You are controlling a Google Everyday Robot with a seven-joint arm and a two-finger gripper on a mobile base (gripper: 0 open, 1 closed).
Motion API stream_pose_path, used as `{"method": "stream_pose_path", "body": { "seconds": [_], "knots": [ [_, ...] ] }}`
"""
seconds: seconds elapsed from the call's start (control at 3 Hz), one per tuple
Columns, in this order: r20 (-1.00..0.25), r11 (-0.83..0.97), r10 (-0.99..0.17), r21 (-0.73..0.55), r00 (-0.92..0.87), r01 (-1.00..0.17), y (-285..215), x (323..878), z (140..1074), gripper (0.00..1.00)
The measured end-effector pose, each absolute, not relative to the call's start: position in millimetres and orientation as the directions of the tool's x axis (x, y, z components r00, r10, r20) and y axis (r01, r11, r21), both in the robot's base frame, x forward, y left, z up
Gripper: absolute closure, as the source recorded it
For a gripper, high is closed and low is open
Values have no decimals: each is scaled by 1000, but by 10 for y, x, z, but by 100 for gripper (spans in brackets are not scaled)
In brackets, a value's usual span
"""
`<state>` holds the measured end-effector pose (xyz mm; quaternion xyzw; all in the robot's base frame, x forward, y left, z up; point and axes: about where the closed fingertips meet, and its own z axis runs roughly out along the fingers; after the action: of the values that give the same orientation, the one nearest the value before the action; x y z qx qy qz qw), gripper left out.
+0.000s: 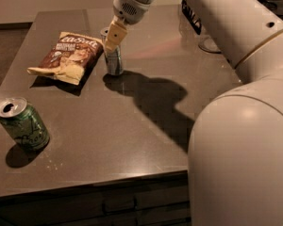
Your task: Move redbull can near brown chip bag
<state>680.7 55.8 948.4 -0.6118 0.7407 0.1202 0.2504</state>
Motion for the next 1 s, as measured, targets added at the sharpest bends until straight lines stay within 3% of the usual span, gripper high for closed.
{"method": "stream_pose_path", "body": {
  "seconds": [1.0],
  "knots": [
    [-554,268,-815,-99,-171,-958,778,6914,9381,30]
  ]
}}
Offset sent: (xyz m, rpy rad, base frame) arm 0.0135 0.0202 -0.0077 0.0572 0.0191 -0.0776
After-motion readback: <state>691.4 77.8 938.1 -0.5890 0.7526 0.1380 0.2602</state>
